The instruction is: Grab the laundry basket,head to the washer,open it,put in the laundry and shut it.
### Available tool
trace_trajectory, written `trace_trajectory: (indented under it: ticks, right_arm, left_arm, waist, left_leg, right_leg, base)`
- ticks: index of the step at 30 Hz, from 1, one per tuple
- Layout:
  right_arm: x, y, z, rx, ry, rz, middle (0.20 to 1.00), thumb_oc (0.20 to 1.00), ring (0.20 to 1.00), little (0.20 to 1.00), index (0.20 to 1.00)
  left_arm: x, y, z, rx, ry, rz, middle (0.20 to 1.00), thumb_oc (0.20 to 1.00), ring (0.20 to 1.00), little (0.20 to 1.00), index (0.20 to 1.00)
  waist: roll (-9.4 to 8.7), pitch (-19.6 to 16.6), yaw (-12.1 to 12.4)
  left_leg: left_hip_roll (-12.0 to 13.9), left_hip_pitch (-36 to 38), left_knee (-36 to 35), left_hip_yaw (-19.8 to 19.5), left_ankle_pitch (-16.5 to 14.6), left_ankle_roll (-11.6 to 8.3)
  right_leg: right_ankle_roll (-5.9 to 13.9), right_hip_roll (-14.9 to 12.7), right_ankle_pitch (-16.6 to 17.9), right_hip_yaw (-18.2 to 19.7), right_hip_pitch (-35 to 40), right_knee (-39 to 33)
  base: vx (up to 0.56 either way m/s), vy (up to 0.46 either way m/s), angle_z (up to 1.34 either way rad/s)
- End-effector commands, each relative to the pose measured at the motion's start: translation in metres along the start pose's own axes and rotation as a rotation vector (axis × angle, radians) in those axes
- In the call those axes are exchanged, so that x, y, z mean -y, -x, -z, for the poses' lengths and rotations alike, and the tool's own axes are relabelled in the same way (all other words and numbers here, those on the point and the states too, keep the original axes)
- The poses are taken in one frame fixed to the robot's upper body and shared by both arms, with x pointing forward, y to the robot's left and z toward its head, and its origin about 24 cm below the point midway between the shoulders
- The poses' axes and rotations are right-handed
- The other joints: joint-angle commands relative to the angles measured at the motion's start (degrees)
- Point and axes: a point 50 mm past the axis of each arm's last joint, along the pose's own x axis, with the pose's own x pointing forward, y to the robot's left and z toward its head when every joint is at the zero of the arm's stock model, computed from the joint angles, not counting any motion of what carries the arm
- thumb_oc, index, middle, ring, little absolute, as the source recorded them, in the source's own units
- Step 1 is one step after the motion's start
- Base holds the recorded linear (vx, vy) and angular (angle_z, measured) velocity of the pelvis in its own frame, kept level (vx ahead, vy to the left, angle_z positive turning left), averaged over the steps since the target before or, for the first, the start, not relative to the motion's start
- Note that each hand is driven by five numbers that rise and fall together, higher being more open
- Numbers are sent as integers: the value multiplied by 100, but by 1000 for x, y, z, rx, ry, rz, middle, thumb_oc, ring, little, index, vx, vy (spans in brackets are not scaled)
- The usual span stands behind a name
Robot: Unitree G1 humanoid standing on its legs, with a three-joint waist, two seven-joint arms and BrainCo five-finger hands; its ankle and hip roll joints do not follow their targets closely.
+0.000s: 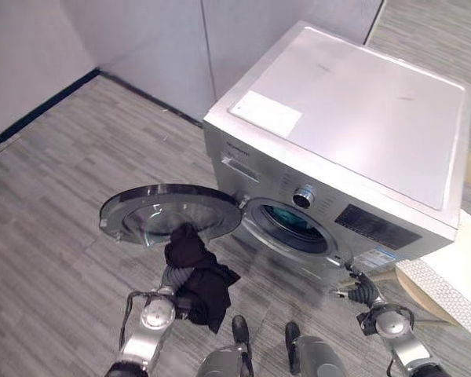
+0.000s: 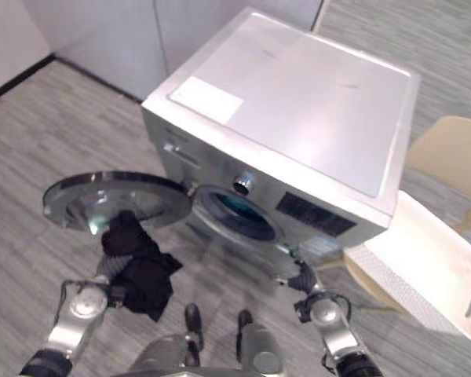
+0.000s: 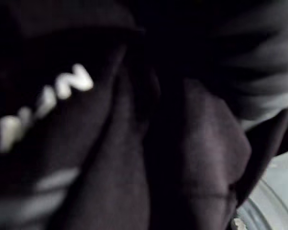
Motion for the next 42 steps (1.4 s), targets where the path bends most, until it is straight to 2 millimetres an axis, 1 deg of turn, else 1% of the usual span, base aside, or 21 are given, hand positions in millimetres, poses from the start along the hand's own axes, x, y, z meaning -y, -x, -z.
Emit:
trace_trajectory:
  ticks: [1, 2, 3, 5, 6, 9, 10, 11, 12, 15, 18, 20, 24, 28, 31, 34, 35, 36, 39, 41, 42]
  right_arm:
    - [12, -1, -3, 25, -3, 31, 1000, 1000, 1000, 1000, 1000]
    - [13, -1, -3, 25, -4, 35, 1000, 1000, 1000, 1000, 1000]
    - [12, -1, -1, 16, -11, 36, 1000, 1000, 1000, 1000, 1000]
    - [12, 1, 0, 11, -12, 35, 1000, 1000, 1000, 1000, 1000]
    - [11, 6, 8, -5, -35, 43, 1000, 1000, 1000, 1000, 1000]
    - [16, 9, 15, -27, -44, 64, 1000, 1000, 1000, 1000, 1000]
    - [24, 10, 15, -25, -53, 95, 1000, 1000, 1000, 1000, 1000]
    - [24, 10, 15, -25, -53, 96, 1000, 1000, 1000, 1000, 1000]
    - [28, 7, 13, -24, -50, 106, 1000, 1000, 1000, 1000, 1000]
    - [30, 6, 14, -32, -50, 114, 1000, 1000, 1000, 1000, 1000]
    - [32, 4, 17, -46, -64, 138, 1000, 1000, 1000, 1000, 1000]
    - [29, -2, 9, -30, -88, 135, 1000, 1000, 1000, 1000, 1000]
    - [27, -8, 0, -7, -100, 135, 1000, 1000, 1000, 1000, 1000]
    - [26, -16, -19, 47, -117, 151, 1000, 1000, 1000, 1000, 1000]
    - [27, -19, -36, 108, -152, 173, 1000, 1000, 1000, 1000, 1000]
    - [30, -22, -53, 172, -181, 209, 1000, 1000, 1000, 1000, 1000]
    - [32, -23, -66, 220, -200, 225, 1000, 1000, 1000, 1000, 1000]
    - [32, -23, -66, 220, -200, 225, 1000, 1000, 1000, 1000, 1000]
    - [35, -23, -80, 281, -221, 249, 1000, 1000, 1000, 1000, 1000]
    - [36, -22, -89, 337, -254, 251, 1000, 1000, 1000, 1000, 1000]
    - [34, -20, -101, 402, -259, 214, 1000, 1000, 1000, 1000, 1000]
  left_arm:
    - [1, 10, -3, 61, -7, -5, 200, 200, 200, 200, 200]
    - [1, 10, -2, 58, -3, -4, 200, 200, 200, 200, 200]
    - [-1, 10, 0, 48, 2, -17, 200, 200, 200, 200, 200]
    - [1, 11, 1, 45, 3, -6, 200, 200, 200, 200, 200]
    - [6, 13, 4, 35, 4, 8, 200, 200, 200, 200, 200]
    - [9, 13, 6, 27, 21, 17, 200, 200, 200, 200, 200]
    - [14, 12, 7, 24, 30, 30, 200, 200, 200, 200, 200]
    - [15, 12, 6, 25, 31, 30, 200, 200, 200, 200, 200]
    - [18, 9, 5, 25, 49, 29, 200, 200, 200, 200, 200]
    - [20, 7, 4, 25, 59, 26, 200, 200, 200, 200, 200]
    - [16, 4, 1, 38, 67, -12, 200, 200, 200, 200, 200]
    - [13, -4, -15, 92, 51, -16, 200, 200, 200, 200, 200]
    - [7, -11, -30, 147, 44, -41, 200, 200, 200, 200, 200]
    - [7, -23, -61, 244, 87, -79, 200, 200, 200, 200, 200]
    - [12, -29, -83, 315, 161, -105, 200, 200, 200, 200, 200]
    - [16, -34, -114, 407, 246, -131, 200, 200, 200, 200, 200]
    - [18, -37, -136, 472, 292, -151, 200, 200, 200, 200, 200]
    - [18, -38, -136, 473, 292, -151, 200, 200, 200, 200, 200]
    - [13, -41, -174, 580, 313, -189, 200, 200, 200, 200, 200]
    - [-2, -44, -219, 698, 266, -270, 200, 200, 200, 200, 200]
    - [-32, -45, -272, 807, 178, -384, 200, 200, 200, 200, 200]
  waist:
    - [-48, -135, 75]
    - [-18, -136, 61]
    - [60, -161, 102]
    - [108, -130, 45]
    - [100, -197, -90]
    - [121, -236, -97]
    - [145, -155, -85]
    - [155, -151, -78]
    - [102, -66, 9]
    - [82, -5, 67]
    - [72, 145, 206]
    - [59, 350, 105]
    - [-4, 513, 100]
    - [-71, 722, 44]
    - [-44, 778, -6]
    - [-14, 807, -56]
    - [28, 780, -93]
    - [33, 759, -95]
    - [64, 764, -188]
    - [85, 687, -303]
    - [94, 632, -487]
  left_leg:
    - [307, -72, 648, -350, -807, -284]
    - [319, 60, 569, -247, -834, -295]
    - [354, 306, 504, -146, -971, -342]
    - [385, 418, 498, -122, -1015, -356]
    - [295, 534, 456, -140, -1071, -384]
    - [348, 462, 712, -58, -1127, -495]
    - [629, 106, 1924, -173, -1032, -688]
    - [654, 87, 1969, -174, -1051, -702]
    - [492, -297, 2112, -613, -848, -689]
    - [423, -543, 1820, -968, -952, -667]
    - [437, -785, 1271, -1515, -546, -789]
    - [339, -911, 1408, -1389, -707, -580]
    - [324, -1316, 1806, -1155, -846, -468]
    - [320, -2212, 2686, -1091, -1070, -365]
    - [438, -2932, 3492, -1171, -1448, -365]
    - [554, -3870, 4334, -1224, -1599, -350]
    - [620, -4517, 4869, -1289, -1722, -325]
    - [623, -4557, 4895, -1294, -1732, -324]
    - [689, -5390, 5601, -1423, -1871, -297]
    - [790, -6055, 6099, -1568, -2023, -247]
    - [892, -6549, 6496, -1625, -2106, -218]
  right_leg:
    - [267, 33, 522, -652, 85, -590]
    - [237, -29, 586, -1033, -31, -626]
    - [251, -217, 550, -1830, -170, -636]
    - [273, -312, 539, -2077, -143, -574]
    - [222, -150, 492, -1746, 67, -931]
    - [162, -130, 551, -1805, 249, -1188]
    - [-29, 32, 471, -1598, 505, -1359]
    - [-40, 51, 469, -1596, 507, -1363]
    - [-155, 92, 470, -1434, 547, -1444]
    - [-118, 96, 409, -1277, 590, -1414]
    - [-97, 179, 347, -936, 511, -1150]
    - [3, 70, 374, -495, -179, -398]
    - [8, -1, 409, -285, -753, -24]
    - [-87, -96, 349, -240, -1601, 605]
    - [-143, -95, 17, -219, -2301, 1282]
    - [-231, -96, -144, -219, -3202, 2003]
    - [-287, -106, -278, -197, -3830, 2472]
    - [-288, -106, -288, -199, -3867, 2495]
    - [-375, -94, -469, -151, -4669, 3153]
    - [-430, -58, -637, -86, -5310, 3653]
    - [-452, -28, -724, -80, -5779, 4004]
  base:
    - [146, 21, -82]
    - [287, -21, -102]
    - [259, -23, -84]
    - [216, -82, -53]
    - [170, -112, -15]
    - [158, -133, 37]
    - [138, -177, 21]
    - [58, -122, -10]
    - [-45, 4, -41]
    - [22, 50, -66]
    - [40, 156, -55]
    - [-135, 386, -104]
    - [-199, 145, -88]
    - [-177, 12, -12]
    - [-119, -51, -1]
    - [-191, -56, 13]
    - [-146, -57, -1]
    - [-127, -49, -5]
    - [-79, -31, 7]
    - [-44, -11, -13]
    - [-15, 7, -17]
